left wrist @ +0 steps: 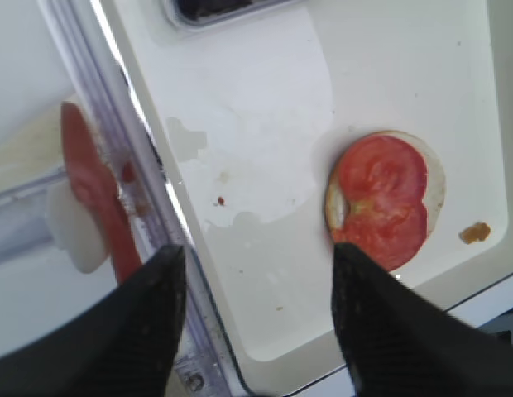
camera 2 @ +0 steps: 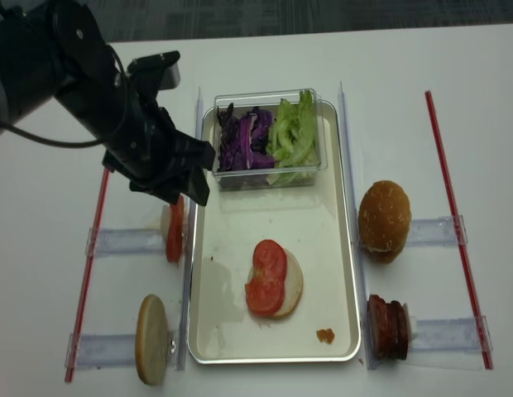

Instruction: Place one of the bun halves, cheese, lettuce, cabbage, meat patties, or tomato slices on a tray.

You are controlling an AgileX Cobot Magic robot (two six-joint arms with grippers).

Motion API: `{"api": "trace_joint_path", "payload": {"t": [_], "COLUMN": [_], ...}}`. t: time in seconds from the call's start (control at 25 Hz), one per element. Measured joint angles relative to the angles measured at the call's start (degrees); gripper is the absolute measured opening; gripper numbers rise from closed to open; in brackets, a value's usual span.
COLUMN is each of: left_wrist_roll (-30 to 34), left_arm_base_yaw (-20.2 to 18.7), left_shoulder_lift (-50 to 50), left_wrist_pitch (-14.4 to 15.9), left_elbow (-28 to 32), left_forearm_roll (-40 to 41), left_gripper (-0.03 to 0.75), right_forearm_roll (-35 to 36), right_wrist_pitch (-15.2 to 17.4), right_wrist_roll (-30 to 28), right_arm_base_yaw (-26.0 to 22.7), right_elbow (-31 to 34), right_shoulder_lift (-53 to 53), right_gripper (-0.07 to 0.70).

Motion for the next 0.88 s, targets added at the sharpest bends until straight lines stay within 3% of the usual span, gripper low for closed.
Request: {"api": "trace_joint_path", "payload": {"t": [0.44, 0.88], "left_wrist_roll": [-0.5, -3.0], "left_arm_base_yaw": [4.6, 10.9], "left_shoulder_lift": [0.0, 0.0], "left_wrist_pitch": [3.5, 5.2], "left_elbow": [-0.2, -0.2], "left_forearm_roll": [2.7, 11.3], "left_gripper": [0.376, 0.376], "right_forearm_roll": [0.0, 0.0], "right_wrist_pitch": [0.0, 0.0], "right_wrist_roll": [0.0, -0.2], "right_arm_base_yaw": [0.0, 0.0], "right_elbow": [0.0, 0.0], "right_shoulder_lift": [0.0, 0.0], "right_gripper": [0.452, 0.452]}}
